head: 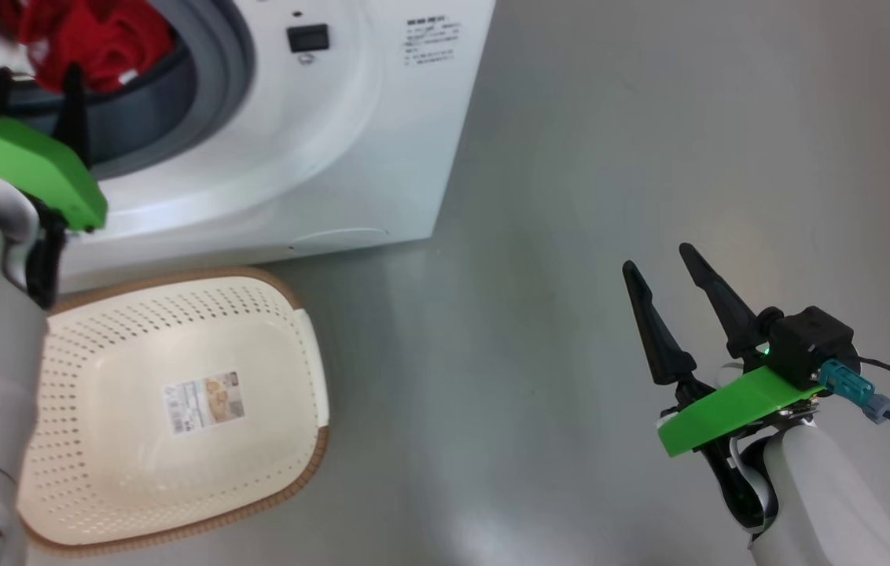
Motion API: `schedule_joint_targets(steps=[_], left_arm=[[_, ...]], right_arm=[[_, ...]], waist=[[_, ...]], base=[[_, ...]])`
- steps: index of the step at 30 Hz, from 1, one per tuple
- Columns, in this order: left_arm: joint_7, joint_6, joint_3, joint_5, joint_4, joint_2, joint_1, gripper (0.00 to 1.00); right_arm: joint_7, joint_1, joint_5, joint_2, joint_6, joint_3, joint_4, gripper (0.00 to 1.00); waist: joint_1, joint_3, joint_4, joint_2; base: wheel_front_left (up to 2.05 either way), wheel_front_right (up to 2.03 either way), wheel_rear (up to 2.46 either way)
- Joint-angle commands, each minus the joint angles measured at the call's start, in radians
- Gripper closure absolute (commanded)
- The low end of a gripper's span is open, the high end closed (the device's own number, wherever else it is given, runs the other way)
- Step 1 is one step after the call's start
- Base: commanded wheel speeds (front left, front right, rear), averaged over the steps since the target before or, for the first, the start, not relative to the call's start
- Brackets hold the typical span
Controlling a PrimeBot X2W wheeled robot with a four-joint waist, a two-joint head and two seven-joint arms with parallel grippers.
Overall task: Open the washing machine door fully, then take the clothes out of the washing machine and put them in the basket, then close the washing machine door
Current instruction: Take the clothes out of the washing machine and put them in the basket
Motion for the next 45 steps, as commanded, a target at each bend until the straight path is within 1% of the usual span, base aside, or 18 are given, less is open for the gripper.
schedule_joint_targets(steps=[1,7,21,29,30,31,32,33,38,42,45], left_arm=[[0.012,-0.003,0.001,-0.009,0.006,0.056,-0.043,0.0],[0.033,-0.003,-0.013,-0.017,0.077,0.082,-0.119,0.0],[0.084,0.004,-0.006,-0.04,0.134,0.152,-0.163,0.0],[0.095,0.003,-0.007,-0.056,0.139,0.16,-0.174,0.0],[0.094,0.002,-0.008,-0.058,0.139,0.159,-0.175,0.17],[0.092,0.002,-0.011,-0.058,0.139,0.158,-0.177,0.53],[0.089,0.001,-0.014,-0.057,0.139,0.157,-0.179,0.71],[0.086,0.001,-0.016,-0.058,0.14,0.156,-0.18,1.0],[0.052,-0.001,-0.026,-0.068,0.14,0.143,-0.179,1.0],[-0.008,-0.002,-0.023,-0.088,0.138,0.122,-0.147,1.0],[-0.057,-0.003,-0.008,-0.126,0.122,0.102,-0.106,1.0]], right_arm=[[-0.012,-0.004,-0.003,0.004,0.002,0.023,-0.024,0.0],[-0.012,-0.022,-0.003,0.009,0.002,0.033,-0.029,0.0],[-0.012,-0.042,0.001,0.021,0.002,0.071,-0.035,0.0],[-0.012,-0.045,0.002,0.023,0.002,0.071,-0.041,0.0],[-0.012,-0.046,0.002,0.024,0.002,0.071,-0.041,0.0],[-0.012,-0.047,0.001,0.025,0.002,0.07,-0.041,0.0],[-0.012,-0.048,0.0,0.025,0.002,0.069,-0.04,0.0],[-0.012,-0.05,0.0,0.026,0.002,0.069,-0.04,0.0],[-0.012,-0.055,-0.002,0.025,0.002,0.063,-0.034,0.0],[-0.012,-0.046,-0.003,0.019,0.002,0.06,-0.029,0.0],[-0.012,-0.034,-0.003,0.011,0.002,0.058,-0.025,0.0]], waist=[[0.0,0.03,-0.024,0.0],[0.0,0.059,-0.043,0.0],[0.0,0.101,-0.093,0.0],[0.0,0.116,-0.103,0.0],[0.0,0.116,-0.103,0.0],[0.0,0.117,-0.102,0.0],[0.0,0.117,-0.102,0.0],[0.0,0.117,-0.101,0.0],[0.0,0.103,-0.09,0.0],[0.0,0.067,-0.072,0.0],[0.0,0.03,-0.056,0.0]], base=[[0.0,0.0,0.0],[0.0,0.0,0.0],[0.0,0.0,0.0],[0.0,0.0,0.0],[0.0,0.0,0.0],[0.0,0.0,0.0],[0.0,0.0,0.0],[0.0,0.0,0.0],[0.0,0.0,0.0],[0.0,0.0,0.0],[0.0,0.0,0.0]])
